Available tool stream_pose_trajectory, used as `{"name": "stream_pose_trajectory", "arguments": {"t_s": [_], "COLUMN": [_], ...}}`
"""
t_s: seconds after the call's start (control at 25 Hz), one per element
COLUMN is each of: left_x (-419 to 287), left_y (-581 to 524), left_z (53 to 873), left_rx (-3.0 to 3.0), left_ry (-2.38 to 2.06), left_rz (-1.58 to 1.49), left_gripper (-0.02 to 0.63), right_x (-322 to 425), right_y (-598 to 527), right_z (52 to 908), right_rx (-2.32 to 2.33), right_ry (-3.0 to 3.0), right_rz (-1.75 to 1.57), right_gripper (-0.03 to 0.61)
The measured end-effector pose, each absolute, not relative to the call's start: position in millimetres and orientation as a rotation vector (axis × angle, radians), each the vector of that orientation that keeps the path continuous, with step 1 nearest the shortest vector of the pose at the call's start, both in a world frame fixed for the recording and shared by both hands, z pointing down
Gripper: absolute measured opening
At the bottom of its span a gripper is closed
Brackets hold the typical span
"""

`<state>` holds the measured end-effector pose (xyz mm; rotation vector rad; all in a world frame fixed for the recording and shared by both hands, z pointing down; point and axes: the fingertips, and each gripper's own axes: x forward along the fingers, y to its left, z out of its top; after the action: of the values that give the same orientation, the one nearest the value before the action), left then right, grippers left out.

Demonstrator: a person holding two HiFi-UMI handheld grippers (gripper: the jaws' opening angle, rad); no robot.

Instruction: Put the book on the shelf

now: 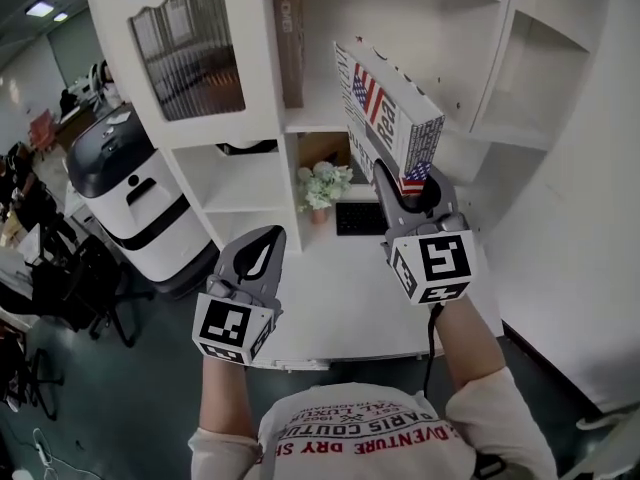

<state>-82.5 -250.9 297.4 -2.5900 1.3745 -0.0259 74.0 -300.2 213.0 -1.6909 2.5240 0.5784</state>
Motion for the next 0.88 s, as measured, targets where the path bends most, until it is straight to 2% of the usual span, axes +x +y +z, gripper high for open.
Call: {"name": "stream_pose_trajectory", "arguments": {"t_s": [0.56,0.88], "left_x": [-140.7,-150.5], "left_y": [-302.5,-324.7], "left_z": [295.8,294.0], "left_rx": [-2.622,-2.625], "left_ry": [1.251,1.229], "left_rz": [-0.005,0.021], "left_gripper": [0.005,0.005], "right_x": [25.2,11.5], "right_y": [-358.5,-409.4], "right_z": [150.0,154.3], "right_rx": [-1.861,-1.940], "right_ry": [2.408,2.396], "right_rz": [0.689,0.674], "right_gripper": [0.149,0.149]}}
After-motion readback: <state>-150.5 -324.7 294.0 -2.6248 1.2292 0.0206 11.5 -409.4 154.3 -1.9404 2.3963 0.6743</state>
